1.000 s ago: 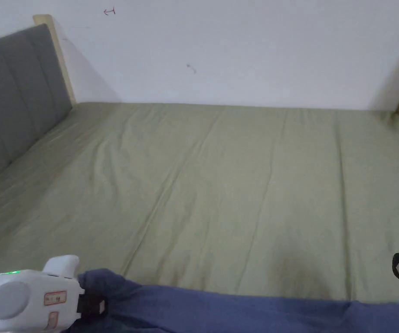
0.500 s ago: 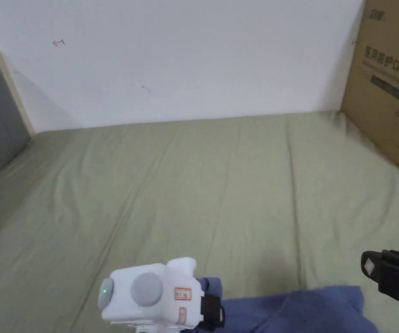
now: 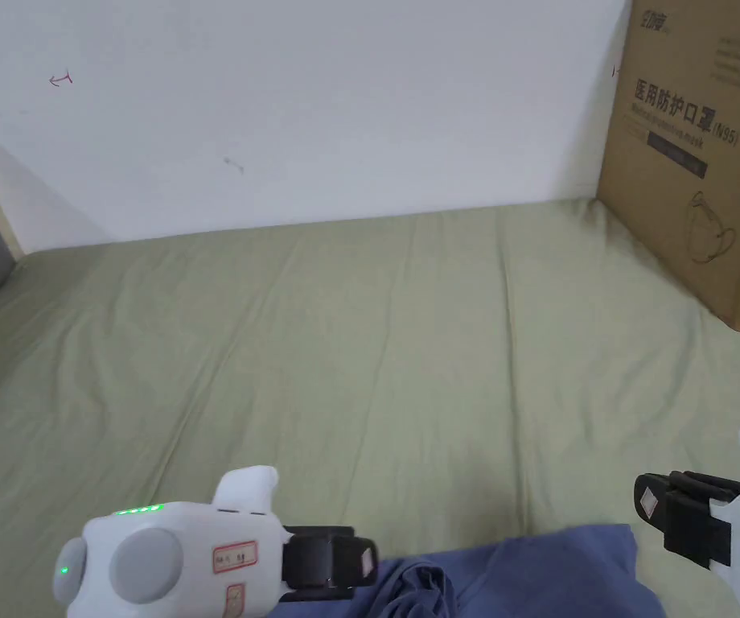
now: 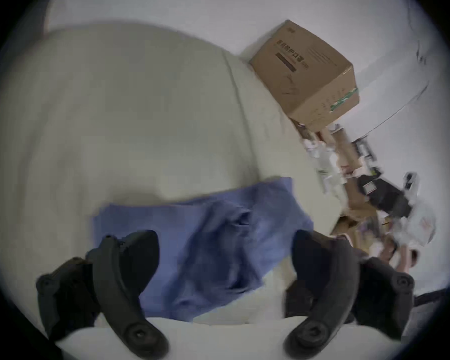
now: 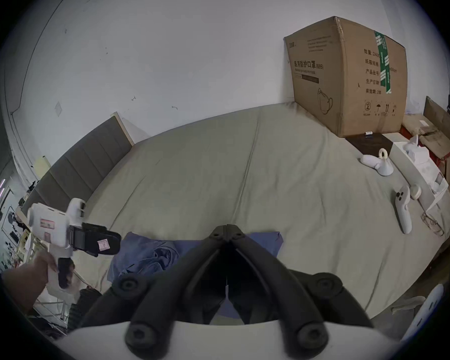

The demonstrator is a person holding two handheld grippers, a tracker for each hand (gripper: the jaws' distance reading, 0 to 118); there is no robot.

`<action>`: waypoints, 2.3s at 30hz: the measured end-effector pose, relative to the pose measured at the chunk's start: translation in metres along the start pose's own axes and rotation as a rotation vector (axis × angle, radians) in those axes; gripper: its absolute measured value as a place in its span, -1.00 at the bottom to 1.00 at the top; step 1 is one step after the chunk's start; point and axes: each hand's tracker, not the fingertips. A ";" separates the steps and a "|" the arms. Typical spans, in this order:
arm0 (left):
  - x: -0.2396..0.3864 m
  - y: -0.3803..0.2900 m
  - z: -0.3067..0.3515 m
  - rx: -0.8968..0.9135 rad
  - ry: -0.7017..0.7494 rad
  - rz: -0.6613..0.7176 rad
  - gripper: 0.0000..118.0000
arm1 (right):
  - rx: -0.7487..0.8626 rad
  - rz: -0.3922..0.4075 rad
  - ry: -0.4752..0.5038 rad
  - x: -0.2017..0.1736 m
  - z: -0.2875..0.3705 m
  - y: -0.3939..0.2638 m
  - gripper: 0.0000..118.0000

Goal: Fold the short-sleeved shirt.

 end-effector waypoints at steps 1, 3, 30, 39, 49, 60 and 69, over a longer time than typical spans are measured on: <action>-0.001 -0.002 0.002 -0.003 0.055 -0.032 0.42 | -0.001 0.001 0.006 -0.002 -0.001 -0.001 -1.00; -0.002 -0.007 -0.006 -0.044 0.136 -0.067 -0.74 | -0.006 0.005 0.014 -0.003 -0.002 -0.001 -1.00; -0.040 -0.021 -0.032 -0.063 -0.427 0.335 -0.96 | -0.017 0.012 0.023 -0.008 0.001 -0.003 -1.00; -0.166 -0.063 -0.008 -0.017 -0.476 0.549 1.00 | -0.039 0.028 0.016 -0.020 -0.005 -0.003 -1.00; -0.143 -0.066 -0.124 -0.197 -0.866 0.490 1.00 | -0.093 0.080 -0.003 -0.038 -0.013 -0.005 -1.00; -0.131 -0.064 -0.078 -0.131 -0.437 0.398 -0.82 | -0.090 0.078 0.029 -0.045 -0.015 -0.002 -1.00; -0.084 -0.019 0.069 -0.089 0.274 0.068 -0.82 | -0.059 0.085 0.077 -0.044 -0.007 0.000 -1.00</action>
